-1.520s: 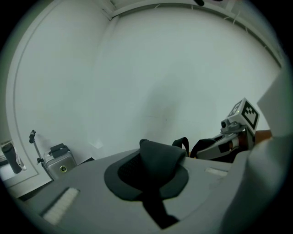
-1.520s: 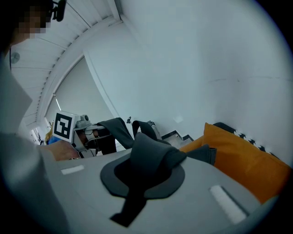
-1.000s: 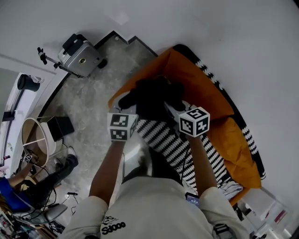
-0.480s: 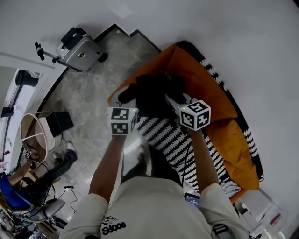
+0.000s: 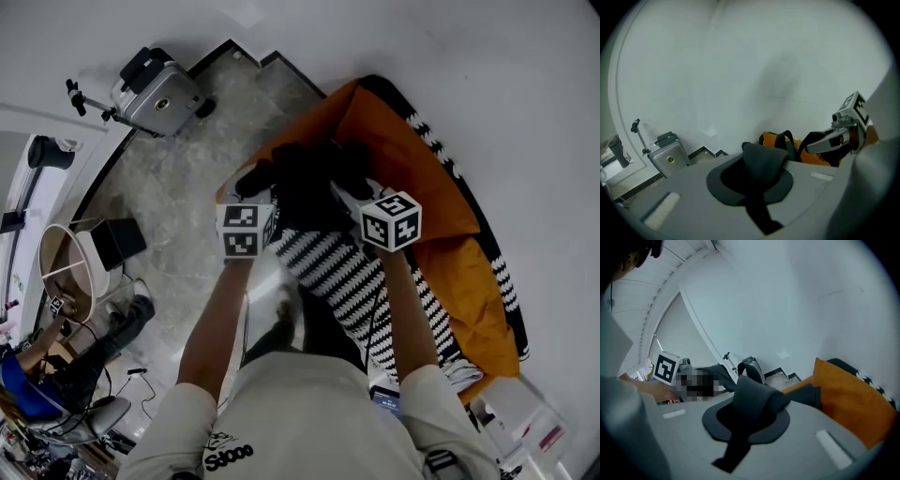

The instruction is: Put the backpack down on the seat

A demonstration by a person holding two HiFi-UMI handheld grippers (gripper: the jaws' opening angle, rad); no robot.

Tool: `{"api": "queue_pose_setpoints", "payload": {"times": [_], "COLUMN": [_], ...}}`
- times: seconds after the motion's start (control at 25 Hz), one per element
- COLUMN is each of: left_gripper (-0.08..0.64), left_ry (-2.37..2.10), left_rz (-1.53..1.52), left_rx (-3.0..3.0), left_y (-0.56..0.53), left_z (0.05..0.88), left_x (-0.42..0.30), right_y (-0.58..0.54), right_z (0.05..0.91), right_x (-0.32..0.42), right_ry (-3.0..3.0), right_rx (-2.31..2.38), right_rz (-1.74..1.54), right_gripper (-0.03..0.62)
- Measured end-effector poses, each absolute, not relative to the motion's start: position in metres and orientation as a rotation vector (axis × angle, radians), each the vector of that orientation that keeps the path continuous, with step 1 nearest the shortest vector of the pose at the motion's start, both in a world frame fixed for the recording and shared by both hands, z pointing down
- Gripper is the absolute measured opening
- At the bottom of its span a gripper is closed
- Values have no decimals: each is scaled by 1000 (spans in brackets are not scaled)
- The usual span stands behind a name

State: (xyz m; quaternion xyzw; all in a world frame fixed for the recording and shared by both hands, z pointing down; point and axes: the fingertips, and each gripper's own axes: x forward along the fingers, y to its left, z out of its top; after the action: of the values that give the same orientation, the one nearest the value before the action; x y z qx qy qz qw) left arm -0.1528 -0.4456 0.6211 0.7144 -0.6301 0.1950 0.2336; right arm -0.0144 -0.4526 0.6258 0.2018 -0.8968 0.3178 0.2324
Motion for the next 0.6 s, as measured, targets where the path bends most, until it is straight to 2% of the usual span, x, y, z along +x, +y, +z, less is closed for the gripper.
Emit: {"api": "queue_pose_setpoints", "payload": {"times": [0.6], "left_gripper": [29], "left_ry": [-1677], "left_rz": [628], "left_rx": [1915], "left_y": [-407], "left_z": [666], "left_x": [-157], "right_y": [-439], "right_z": [640], "right_x": [-2], "right_ry": [-2416], "right_rx": [584], "right_rz": [881], "right_gripper": [46]}}
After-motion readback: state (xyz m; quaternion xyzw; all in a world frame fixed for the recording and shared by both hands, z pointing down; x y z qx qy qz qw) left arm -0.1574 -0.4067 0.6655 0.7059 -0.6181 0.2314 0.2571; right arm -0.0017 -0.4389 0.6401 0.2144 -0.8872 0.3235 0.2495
